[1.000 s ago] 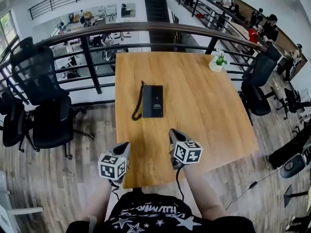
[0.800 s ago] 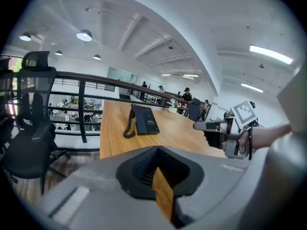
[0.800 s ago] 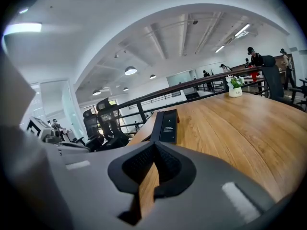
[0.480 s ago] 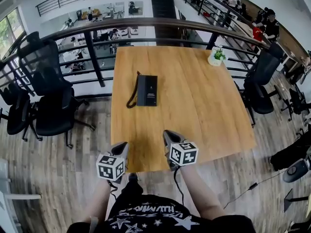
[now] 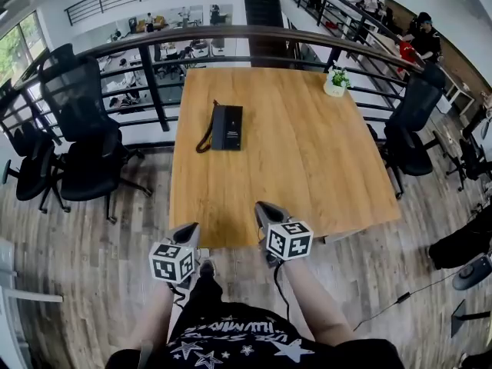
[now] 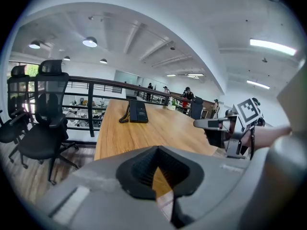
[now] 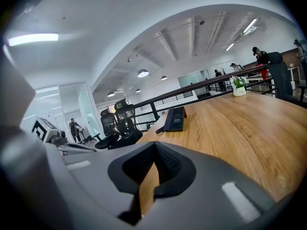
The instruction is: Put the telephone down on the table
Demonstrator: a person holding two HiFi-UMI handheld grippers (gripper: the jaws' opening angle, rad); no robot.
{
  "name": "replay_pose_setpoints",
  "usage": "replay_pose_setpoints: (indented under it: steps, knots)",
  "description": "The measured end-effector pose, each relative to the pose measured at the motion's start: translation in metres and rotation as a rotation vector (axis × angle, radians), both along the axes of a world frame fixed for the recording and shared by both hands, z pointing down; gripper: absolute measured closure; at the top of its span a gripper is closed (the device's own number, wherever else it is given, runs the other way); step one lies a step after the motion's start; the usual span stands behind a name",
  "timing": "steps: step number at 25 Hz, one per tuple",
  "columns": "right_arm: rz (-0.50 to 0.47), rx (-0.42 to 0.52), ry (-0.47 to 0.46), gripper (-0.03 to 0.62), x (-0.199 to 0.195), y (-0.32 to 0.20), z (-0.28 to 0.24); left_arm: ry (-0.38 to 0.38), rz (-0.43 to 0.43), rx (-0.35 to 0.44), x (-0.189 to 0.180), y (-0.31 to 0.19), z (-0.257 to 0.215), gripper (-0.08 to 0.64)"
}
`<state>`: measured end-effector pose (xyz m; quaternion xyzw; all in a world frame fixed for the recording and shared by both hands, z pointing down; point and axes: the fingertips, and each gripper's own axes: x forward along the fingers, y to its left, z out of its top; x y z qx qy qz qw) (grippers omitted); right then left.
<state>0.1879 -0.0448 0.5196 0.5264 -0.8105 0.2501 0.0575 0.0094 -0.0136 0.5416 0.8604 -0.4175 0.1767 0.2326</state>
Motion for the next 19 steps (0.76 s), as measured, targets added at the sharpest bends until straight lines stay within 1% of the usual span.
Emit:
replay_pose_setpoints:
  steps: [8, 14, 19]
  knots:
    - [0.014, 0.009, -0.010, 0.594, 0.019, 0.058, -0.008, 0.000, 0.001, 0.017, 0.014, 0.056, -0.009, 0.558]
    - [0.016, 0.005, -0.010, 0.594, 0.023, 0.098, -0.004, -0.003, 0.004, 0.006, 0.020, 0.098, -0.001, 0.558]
    - [0.031, 0.018, -0.018, 0.594, 0.030, 0.121, -0.004, -0.012, 0.012, 0.020, 0.023, 0.120, -0.001, 0.558]
